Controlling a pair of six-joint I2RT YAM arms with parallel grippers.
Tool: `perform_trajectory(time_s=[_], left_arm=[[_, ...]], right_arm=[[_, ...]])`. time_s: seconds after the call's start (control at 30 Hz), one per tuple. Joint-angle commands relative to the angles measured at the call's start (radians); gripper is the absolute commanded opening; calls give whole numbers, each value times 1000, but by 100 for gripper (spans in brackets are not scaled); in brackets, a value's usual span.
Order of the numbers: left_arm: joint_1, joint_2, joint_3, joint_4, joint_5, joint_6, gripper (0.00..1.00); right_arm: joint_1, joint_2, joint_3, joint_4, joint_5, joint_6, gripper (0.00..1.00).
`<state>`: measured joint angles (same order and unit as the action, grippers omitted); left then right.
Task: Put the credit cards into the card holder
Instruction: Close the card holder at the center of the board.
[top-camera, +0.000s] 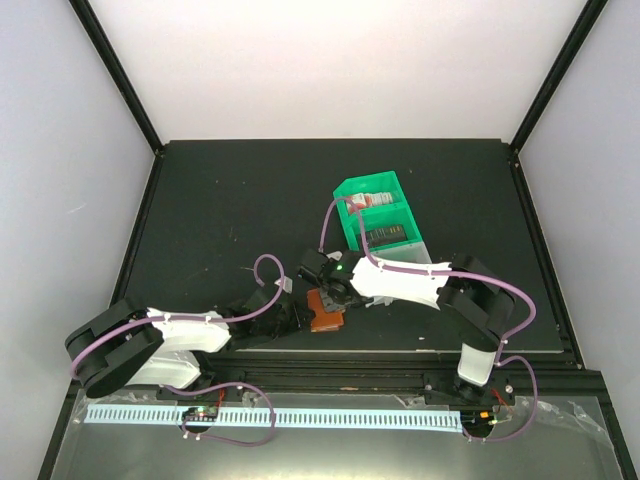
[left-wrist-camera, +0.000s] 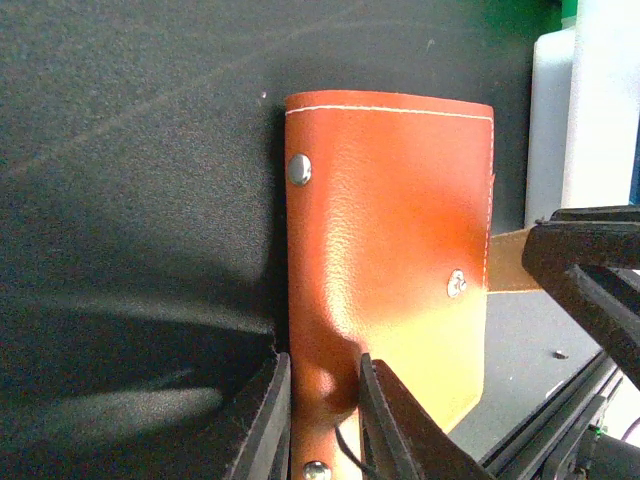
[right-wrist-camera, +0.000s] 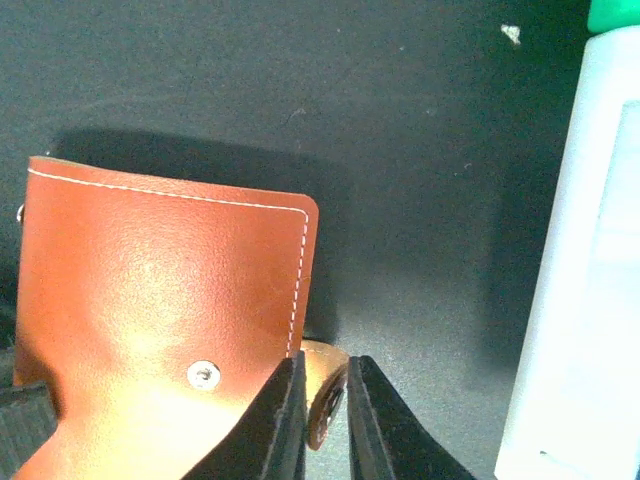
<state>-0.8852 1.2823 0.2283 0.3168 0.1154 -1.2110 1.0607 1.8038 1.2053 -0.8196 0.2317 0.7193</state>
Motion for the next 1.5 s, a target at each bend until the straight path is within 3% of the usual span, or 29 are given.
perform_trajectory(time_s=[0.0, 0.27, 0.77, 1.47], left_arm=[[0, 18, -38, -148, -48, 13, 21], [0, 14, -40, -148, -48, 16, 21], [3, 8, -49, -146, -49, 14, 25], [6, 19, -47, -142, -43, 18, 20]], right_arm=[[8, -5, 32, -24, 42, 22, 13], [8, -22, 15, 0, 13, 19, 1], [7, -78, -75, 220, -162, 12, 1], [7, -18, -65, 217, -148, -5, 1]])
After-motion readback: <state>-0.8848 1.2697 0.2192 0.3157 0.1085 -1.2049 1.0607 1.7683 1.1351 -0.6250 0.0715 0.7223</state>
